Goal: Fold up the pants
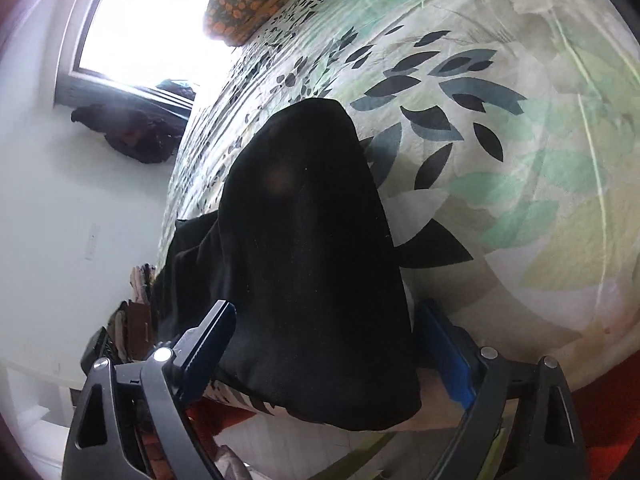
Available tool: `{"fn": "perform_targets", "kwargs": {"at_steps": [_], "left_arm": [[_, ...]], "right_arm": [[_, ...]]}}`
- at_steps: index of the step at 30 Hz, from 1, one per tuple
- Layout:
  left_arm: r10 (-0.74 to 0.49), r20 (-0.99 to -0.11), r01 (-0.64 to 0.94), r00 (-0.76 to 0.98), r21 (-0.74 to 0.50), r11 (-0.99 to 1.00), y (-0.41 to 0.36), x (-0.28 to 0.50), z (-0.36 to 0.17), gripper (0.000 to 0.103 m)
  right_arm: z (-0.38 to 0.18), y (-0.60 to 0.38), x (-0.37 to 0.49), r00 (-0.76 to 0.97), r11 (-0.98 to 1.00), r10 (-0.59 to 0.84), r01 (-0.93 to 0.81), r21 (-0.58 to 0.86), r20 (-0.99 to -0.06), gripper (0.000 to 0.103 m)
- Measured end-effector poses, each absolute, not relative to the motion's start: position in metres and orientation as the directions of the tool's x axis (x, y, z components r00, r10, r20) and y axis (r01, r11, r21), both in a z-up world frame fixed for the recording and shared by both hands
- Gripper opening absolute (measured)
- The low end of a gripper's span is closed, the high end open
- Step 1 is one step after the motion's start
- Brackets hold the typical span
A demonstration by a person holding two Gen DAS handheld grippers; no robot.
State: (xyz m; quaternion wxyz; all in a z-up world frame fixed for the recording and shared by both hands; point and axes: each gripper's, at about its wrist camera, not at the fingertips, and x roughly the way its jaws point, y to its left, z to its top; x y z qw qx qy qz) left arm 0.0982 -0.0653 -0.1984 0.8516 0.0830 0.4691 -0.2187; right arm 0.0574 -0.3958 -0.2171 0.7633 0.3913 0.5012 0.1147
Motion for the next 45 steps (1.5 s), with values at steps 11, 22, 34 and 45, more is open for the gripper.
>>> {"fn": "perform_targets", "kwargs": {"at_steps": [11,22,34,45], "left_arm": [[-0.301,-0.837,0.456,0.457,-0.070,0.887,-0.065,0.095,-0.199,0.076],[-0.375,-0.839,0.453,0.394,-0.177,0.874,-0.049,0.096,-0.183,0.077],[-0.183,-0.676,-0.145,0.713,-0.398,0.906,0.210,0.097,-0.083,0.077],[-0.035,-0.655,-0.341,0.755,-0.437,0.832,0.319,0.047,-0.083,0.077]], "right_arm": [[-0.199,-0.400,0.046,0.494,0.629,0.619,0.154,0.762,-0.611,0.016],[-0.158,-0.376,0.048,0.601,0.226,0.782,-0.022,0.974,-0.168,0.012],[-0.048,-0.212,0.148,0.374,0.237,0.920,-0.294,0.926,-0.117,0.012],[-0.111,0.058,0.237,0.081,0.429,0.901,-0.323,0.844,-0.427,0.012]]}}
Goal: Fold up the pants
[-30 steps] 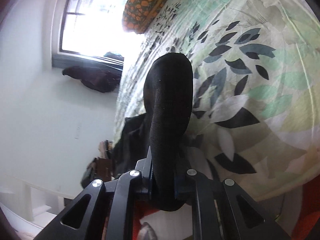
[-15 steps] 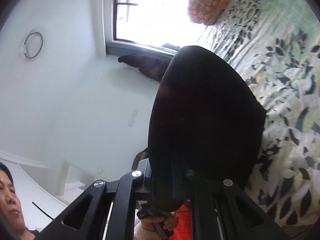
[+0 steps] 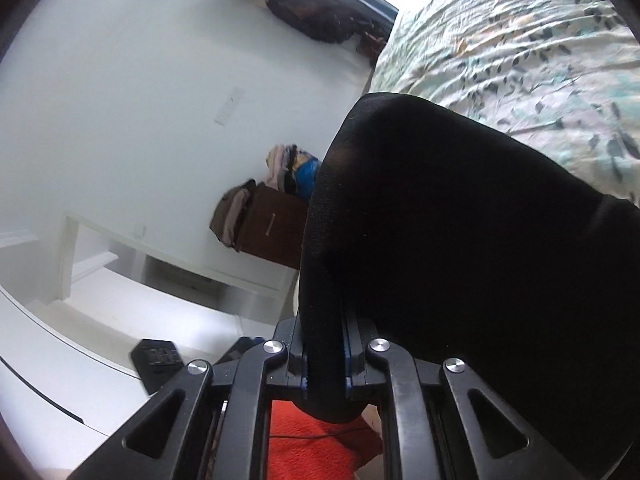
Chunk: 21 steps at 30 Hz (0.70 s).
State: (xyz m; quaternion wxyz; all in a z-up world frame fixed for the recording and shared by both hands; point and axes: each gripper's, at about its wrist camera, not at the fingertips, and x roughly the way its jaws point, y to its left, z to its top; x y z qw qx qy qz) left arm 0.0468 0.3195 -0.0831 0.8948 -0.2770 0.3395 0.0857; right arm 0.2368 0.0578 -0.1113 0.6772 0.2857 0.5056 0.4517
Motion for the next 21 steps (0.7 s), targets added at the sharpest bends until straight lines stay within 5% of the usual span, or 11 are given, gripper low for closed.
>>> {"fn": "perform_targets", "kwargs": {"at_steps": [5,7,9,11,15,21], "left_arm": [[-0.022,-0.672,-0.361,0.740,-0.425,0.830,0.332,0.042,-0.092,0.077],[-0.027,-0.681,-0.362,0.732,-0.422,0.831,0.335,0.045,-0.095,0.077],[-0.035,-0.684,-0.360,0.729,-0.426,0.830,0.336,0.047,-0.096,0.077],[-0.046,-0.672,-0.344,0.739,-0.436,0.832,0.337,0.051,-0.093,0.077],[-0.074,-0.636,-0.259,0.768,-0.415,0.872,0.322,0.075,-0.068,0.077],[-0.240,-0.670,0.073,0.702,-0.268,0.961,0.259,0.159,-0.079,0.077]], "right_arm": [[-0.157,0.151,0.240,-0.009,0.495,0.847,-0.347,0.797,-0.531,0.013],[-0.169,0.167,0.241,-0.011,0.527,0.823,-0.356,0.772,-0.568,0.028],[-0.173,0.173,0.241,-0.019,0.513,0.834,-0.341,0.787,-0.552,0.079],[-0.163,0.168,0.232,-0.020,0.493,0.847,-0.341,0.800,-0.531,0.099],[-0.117,0.116,0.207,0.089,0.493,0.850,-0.481,0.725,-0.519,0.099],[-0.113,0.026,0.174,0.413,0.811,0.509,-0.524,0.260,-0.755,0.099]]}}
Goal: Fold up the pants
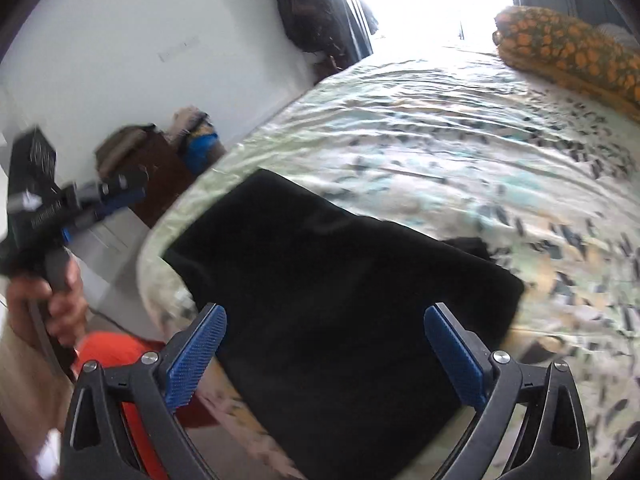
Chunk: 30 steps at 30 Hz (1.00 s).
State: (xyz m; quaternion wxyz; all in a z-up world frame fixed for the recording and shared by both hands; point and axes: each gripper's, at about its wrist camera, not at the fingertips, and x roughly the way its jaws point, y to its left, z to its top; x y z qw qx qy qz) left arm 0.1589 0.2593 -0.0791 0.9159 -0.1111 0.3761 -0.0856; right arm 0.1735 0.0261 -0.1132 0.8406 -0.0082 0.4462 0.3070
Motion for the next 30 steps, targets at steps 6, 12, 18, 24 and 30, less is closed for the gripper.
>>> {"fn": "perform_targets", "kwargs": {"at_steps": [6,12,18,24,30], "left_arm": [[-0.168,-0.880,0.256,0.444,-0.056,0.965,0.249,0.173,-0.180,0.076],[-0.188,-0.850,0.193,0.492,-0.104,0.976,0.282,0.160,-0.133,0.077],[-0.204,-0.812,0.267,0.546,-0.063,0.962,0.246,0.200,-0.114,0.077],[-0.110,-0.891,0.111,0.441,-0.067,0.992,0.263,0.251,-0.171,0.081],[-0.134,-0.872,0.184,0.470,-0.051,0.982,0.274,0.195,-0.136,0.080]], "right_arm": [[-0.186,0.031,0.138,0.286,0.767,0.446,-0.611,0.197,-0.848,0.100],[-0.189,0.033,0.091,0.353,0.701,0.357,-0.713,-0.002,-0.865,0.100],[-0.142,-0.004,0.154,0.449,0.836,0.442,-0.520,0.176,-0.777,0.100],[-0.187,0.010,0.265,0.245,0.904,0.346,-0.345,0.252,-0.906,0.101],[-0.135,0.019,0.212,0.351,0.861,0.405,-0.457,0.224,-0.844,0.101]]}}
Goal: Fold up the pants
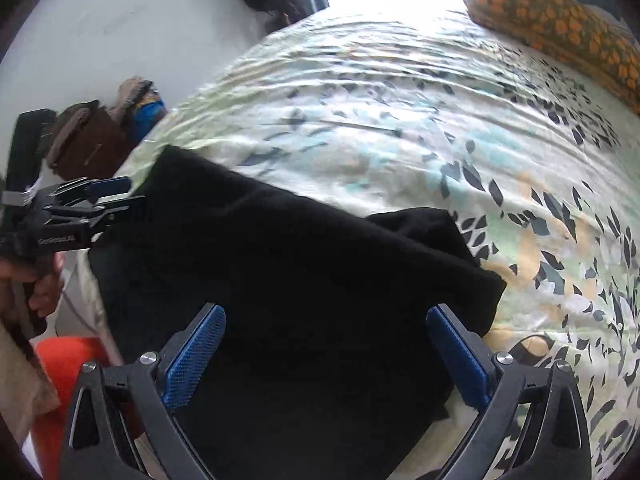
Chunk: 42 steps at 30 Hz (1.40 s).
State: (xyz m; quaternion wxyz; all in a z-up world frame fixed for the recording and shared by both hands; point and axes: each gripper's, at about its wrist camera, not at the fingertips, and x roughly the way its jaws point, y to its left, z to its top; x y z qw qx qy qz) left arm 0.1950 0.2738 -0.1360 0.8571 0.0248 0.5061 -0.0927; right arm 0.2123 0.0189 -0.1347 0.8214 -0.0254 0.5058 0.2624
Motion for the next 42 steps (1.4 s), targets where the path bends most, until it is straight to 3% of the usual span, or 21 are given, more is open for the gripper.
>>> {"fn": "perform_targets", "kwargs": {"at_steps": [4,7,12,15,20,23,27,37,42], "left_arm": [[-0.041,-0.924,0.248,0.379,0.059,0.967,0.273,0.163,-0.166,0.081],[-0.071,-0.919,0.158,0.387,-0.010,0.987,0.283,0.154,-0.155,0.079],[-0.079,-0.840,0.097,0.537,-0.031,0.995,0.251,0.114,-0.082,0.080],[-0.016,-0.785,0.053,0.620,0.021,0.998,0.209,0.083,-0.040,0.080],[0.148,-0.732,-0.118,0.665,0.093,0.989,0.147,0.036,0.001,0.080],[0.200,-0.747,-0.200,0.634,0.092,0.976,0.134,0.019,0.004,0.080],[0.124,-0.835,-0.194,0.536,0.022,0.981,0.129,0.017,-0.004,0.080],[0.238,-0.814,-0.244,0.529,0.123,0.962,0.142,0.003,0.010,0.080],[0.236,-0.823,-0.252,0.517,0.117,0.961,0.150,0.002,0.007,0.080]], "right_arm": [[-0.163,0.044,0.150,0.297,0.801,0.411,-0.568,0.187,-0.862,0.101],[-0.194,0.046,0.118,0.314,0.789,0.337,-0.609,0.084,-0.888,0.103],[-0.133,0.010,0.101,0.331,0.782,0.398,-0.609,0.128,-0.856,0.102],[-0.083,-0.024,0.083,0.431,0.816,0.384,-0.572,0.082,-0.817,0.102],[-0.030,-0.065,0.045,0.481,0.880,0.364,-0.458,0.126,-0.797,0.103],[-0.019,-0.068,0.036,0.502,0.914,0.306,-0.391,0.103,-0.809,0.103],[-0.008,-0.065,0.036,0.517,0.924,0.297,-0.369,0.105,-0.803,0.103],[0.012,-0.047,0.040,0.505,0.913,0.347,-0.373,0.162,-0.791,0.103],[0.005,-0.035,0.035,0.489,0.910,0.333,-0.392,0.138,-0.806,0.103]]}}
